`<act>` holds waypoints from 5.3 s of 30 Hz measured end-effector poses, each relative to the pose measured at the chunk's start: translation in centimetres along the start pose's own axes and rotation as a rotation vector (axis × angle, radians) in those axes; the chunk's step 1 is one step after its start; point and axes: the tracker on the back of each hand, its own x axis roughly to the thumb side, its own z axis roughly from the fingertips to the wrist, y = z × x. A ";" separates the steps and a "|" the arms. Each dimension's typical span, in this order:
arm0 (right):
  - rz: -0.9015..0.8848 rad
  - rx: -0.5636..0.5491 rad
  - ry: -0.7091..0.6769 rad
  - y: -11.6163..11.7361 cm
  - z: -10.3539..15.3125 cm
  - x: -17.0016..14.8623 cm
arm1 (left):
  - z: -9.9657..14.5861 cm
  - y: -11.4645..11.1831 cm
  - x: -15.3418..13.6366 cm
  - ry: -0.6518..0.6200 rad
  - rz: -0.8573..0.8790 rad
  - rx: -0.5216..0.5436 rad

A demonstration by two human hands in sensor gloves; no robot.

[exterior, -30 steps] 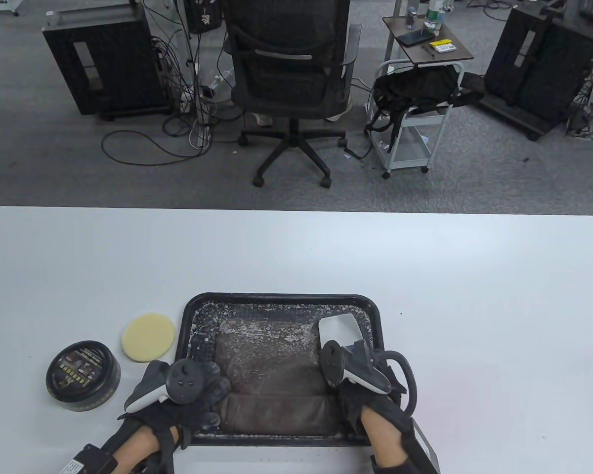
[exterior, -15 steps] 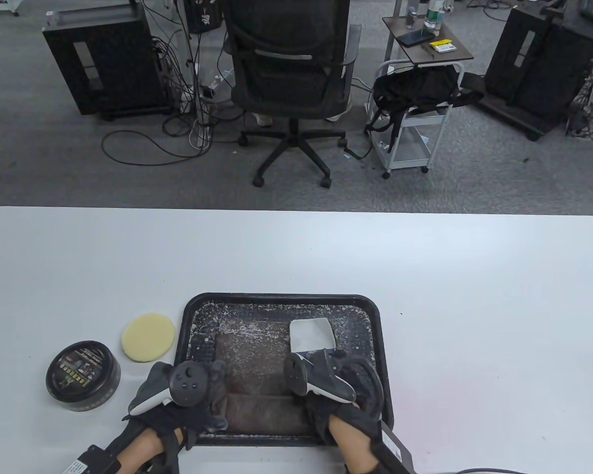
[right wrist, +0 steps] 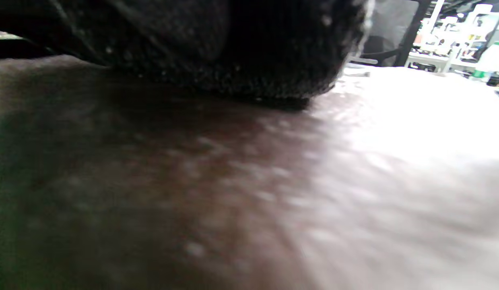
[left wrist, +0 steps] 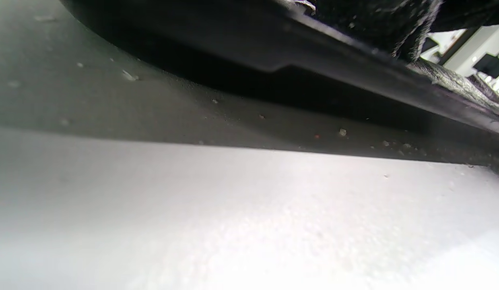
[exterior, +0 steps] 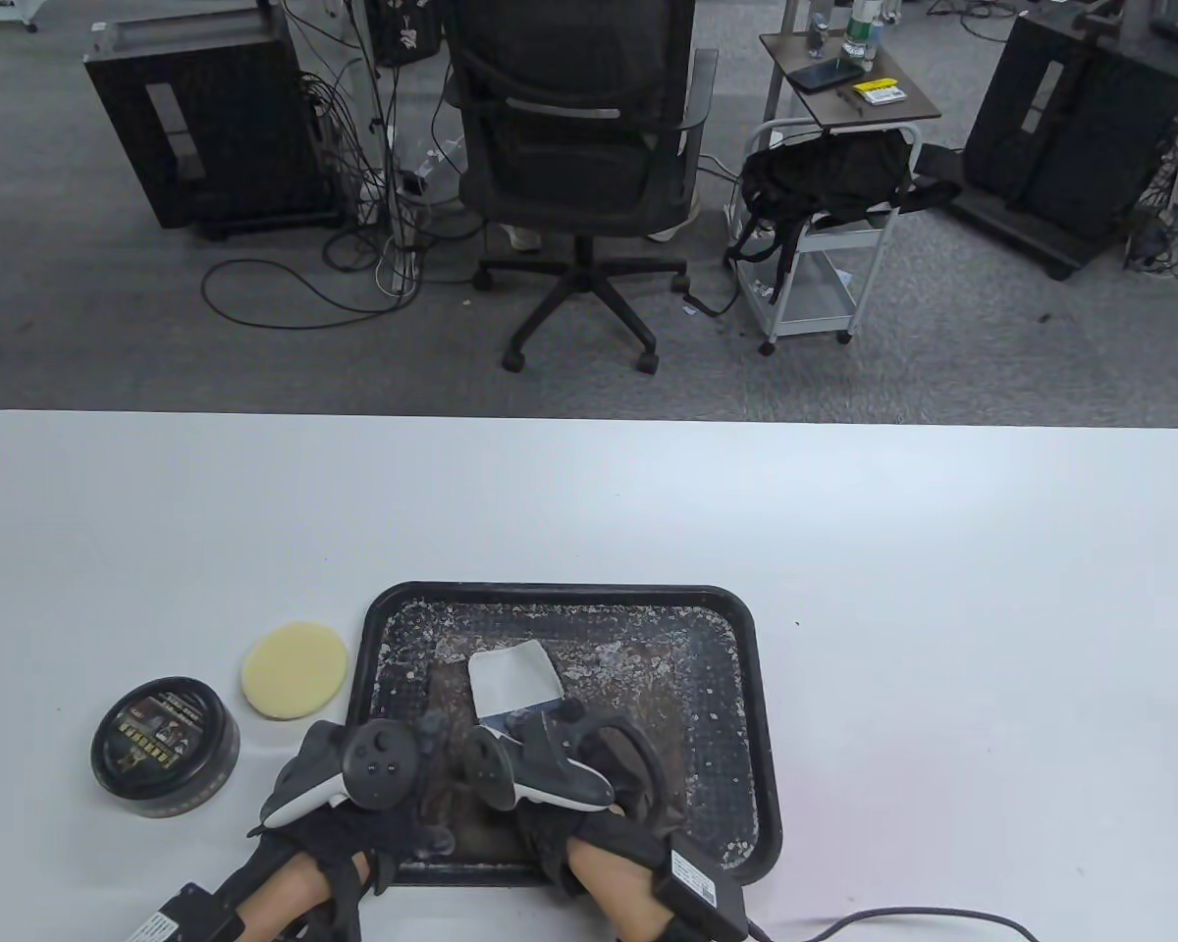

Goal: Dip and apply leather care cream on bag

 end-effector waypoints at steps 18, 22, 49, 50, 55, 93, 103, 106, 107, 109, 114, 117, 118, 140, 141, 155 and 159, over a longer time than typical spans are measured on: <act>-0.108 -0.028 -0.138 -0.3 -0.1 4.0 | -0.1 0.2 0.0 0.019 0.026 -0.026; -0.110 0.011 -0.193 -0.2 0.1 4.0 | -0.1 0.2 0.1 0.024 0.003 -0.029; -0.189 0.298 0.138 0.4 3.9 -7.8 | 0.0 0.1 -0.3 0.037 -0.018 -0.025; -0.198 0.304 0.152 0.5 4.1 -8.3 | 0.0 0.1 -0.3 0.036 -0.019 -0.025; -0.214 0.340 0.250 0.3 4.7 -10.6 | 0.0 0.1 -0.4 0.035 -0.005 -0.026; 0.066 0.095 0.101 0.4 3.6 0.9 | 0.0 -0.1 -0.3 0.030 -0.054 -0.009; -0.030 -0.032 -0.023 0.3 2.9 3.7 | 0.0 0.1 -0.1 0.003 -0.032 -0.064; -0.076 -0.058 -0.063 0.3 2.8 3.7 | -0.1 -0.1 -0.2 0.010 -0.022 -0.120; -0.084 -0.065 -0.068 0.4 2.8 3.6 | -0.1 -0.1 -0.2 0.009 -0.021 -0.132; -0.102 -0.070 -0.078 0.4 2.7 3.6 | -0.1 -0.2 -0.2 0.012 -0.022 -0.141; -0.173 -0.058 -0.111 0.2 2.8 4.4 | -0.1 -0.2 -0.3 0.028 -0.019 -0.151; -0.149 -0.056 -0.145 0.1 2.9 4.6 | -0.1 -0.2 -0.3 0.036 -0.012 -0.149; -0.160 -0.058 -0.151 0.1 2.9 4.5 | -0.1 -0.2 -0.4 0.037 -0.008 -0.149; -0.265 0.202 -0.208 -0.1 2.9 0.9 | -0.1 -0.1 -0.9 0.033 0.006 -0.115; -0.248 0.221 -0.193 -0.1 2.9 0.6 | -0.1 -0.1 -0.9 0.034 0.010 -0.113; -0.144 0.364 -0.032 0.0 4.4 -4.6 | -0.1 -0.1 -1.0 0.034 0.013 -0.101; -0.133 0.365 -0.043 0.2 4.6 -5.8 | -0.1 0.0 -1.1 0.043 -0.015 -0.114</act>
